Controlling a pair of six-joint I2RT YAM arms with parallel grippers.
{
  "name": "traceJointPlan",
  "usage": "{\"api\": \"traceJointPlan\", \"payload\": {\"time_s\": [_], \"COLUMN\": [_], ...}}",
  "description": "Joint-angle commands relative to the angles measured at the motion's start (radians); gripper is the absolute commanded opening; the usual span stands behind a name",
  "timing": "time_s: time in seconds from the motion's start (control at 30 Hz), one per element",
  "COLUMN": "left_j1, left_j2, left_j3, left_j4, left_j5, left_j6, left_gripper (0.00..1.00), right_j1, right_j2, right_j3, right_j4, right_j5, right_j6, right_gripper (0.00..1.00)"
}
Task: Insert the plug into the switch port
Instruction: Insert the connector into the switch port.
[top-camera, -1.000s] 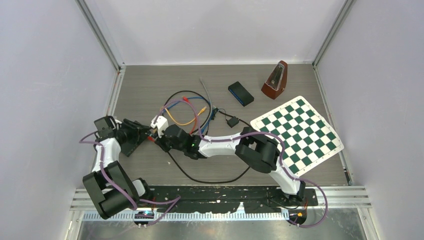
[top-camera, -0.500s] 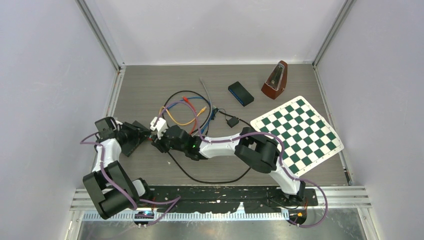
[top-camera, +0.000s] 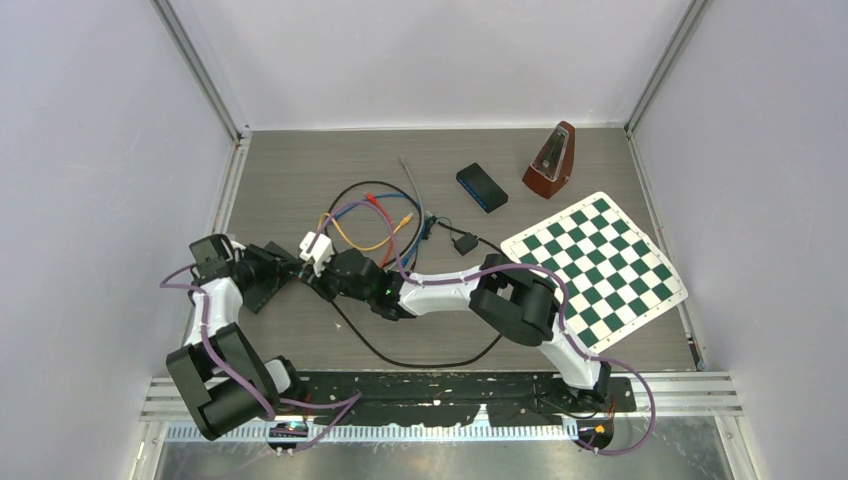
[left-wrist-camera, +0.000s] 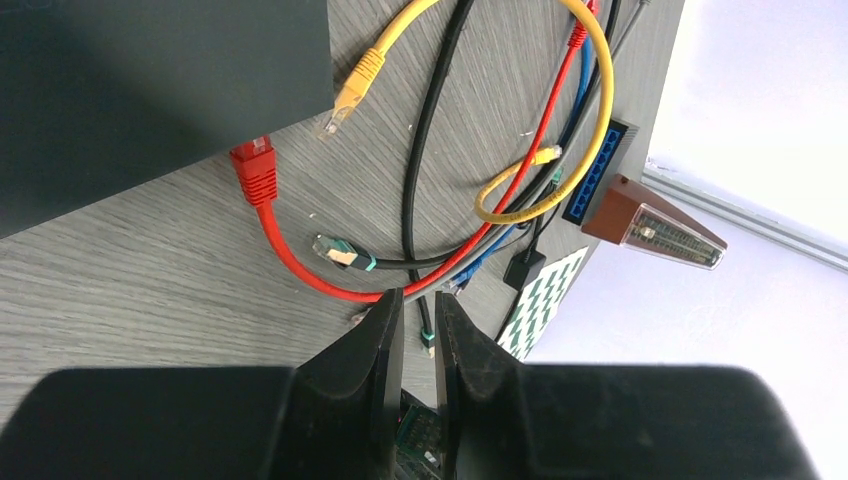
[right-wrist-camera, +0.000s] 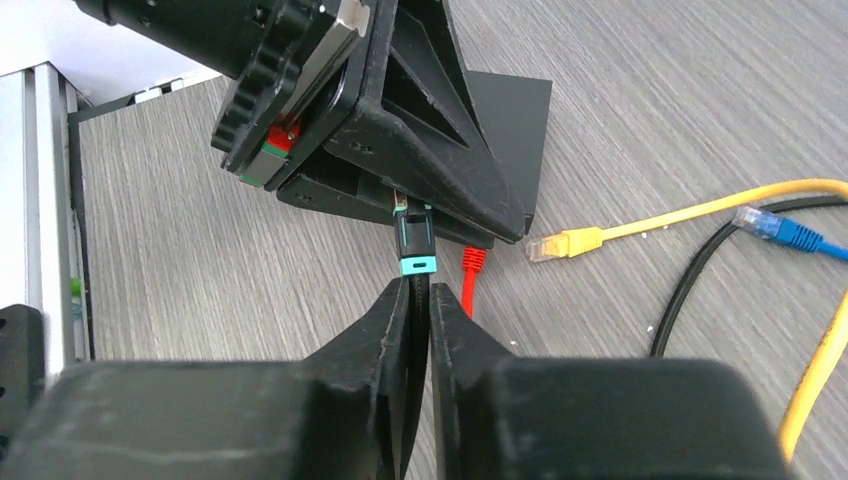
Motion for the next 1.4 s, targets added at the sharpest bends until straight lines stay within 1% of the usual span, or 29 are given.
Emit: {"api": "traceJointPlan", "payload": {"time_s": [0.0, 0.07, 0.13, 0.17, 0.23, 0.33, 0.37, 0.43, 0.57, 0.67, 0.77, 0.97, 1.1, 1.23, 1.37], "left_j1": [-0.005, -0.004, -0.005, -0.004, -0.004, -0.004, -0.005, -0.002, 0.007, 0.014, 0.02, 0.045, 0.047, 0.047, 0.047], "left_j2": [-0.031, -0.033, -0.038, -0.04, -0.048, -0.061, -0.066, -0.069, -0.048, -0.009, 0.04, 0.213, 0.322, 0.397, 0.44], "left_j3": [0.011, 0.013, 0.014, 0.013, 0.017, 0.049, 0.07, 0.12, 0.232, 0.314, 0.359, 0.475, 0.535, 0.583, 0.6], "left_j4": [0.004, 0.005, 0.003, 0.0, -0.016, -0.062, -0.081, -0.114, -0.165, -0.199, -0.196, -0.235, -0.255, -0.288, -0.302], "left_j5": [0.014, 0.014, 0.011, 0.005, -0.019, -0.091, -0.134, -0.25, -0.428, -0.568, -0.662, -0.672, -0.659, -0.639, -0.62], "left_j6": [0.01, 0.006, 0.007, 0.009, 0.017, 0.039, 0.049, 0.063, 0.104, 0.144, 0.163, 0.213, 0.24, 0.271, 0.285], "left_gripper": [0.16, 0.18, 0.21, 0.25, 0.41, 0.59, 0.63, 0.66, 0.66, 0.65, 0.63, 0.6, 0.58, 0.56, 0.56], "right_j1": [0.003, 0.004, 0.004, 0.004, 0.003, 0.003, 0.003, 0.004, 0.007, 0.013, 0.03, 0.057, 0.06, 0.067, 0.069], "right_j2": [-0.028, -0.026, -0.027, -0.028, -0.033, -0.036, -0.035, -0.03, -0.01, 0.012, 0.045, 0.115, 0.183, 0.225, 0.246], "right_j3": [0.031, 0.032, 0.029, 0.024, 0.015, 0.019, 0.019, 0.018, 0.022, 0.054, 0.101, 0.2, 0.321, 0.38, 0.44], "right_j4": [0.077, 0.087, 0.098, 0.108, 0.118, 0.086, 0.081, 0.066, 0.032, -0.023, -0.097, -0.21, -0.306, -0.363, -0.432], "right_j5": [-0.041, -0.055, -0.058, -0.058, -0.046, 0.026, 0.033, 0.062, 0.095, 0.118, 0.137, 0.175, 0.197, 0.219, 0.26], "right_j6": [-0.004, -0.003, -0.004, -0.003, -0.002, 0.008, 0.011, 0.025, 0.063, 0.087, 0.104, 0.115, 0.121, 0.121, 0.113], "right_gripper": [0.11, 0.06, 0.05, 0.05, 0.05, 0.05, 0.05, 0.05, 0.05, 0.05, 0.05, 0.05, 0.05, 0.05, 0.05]}}
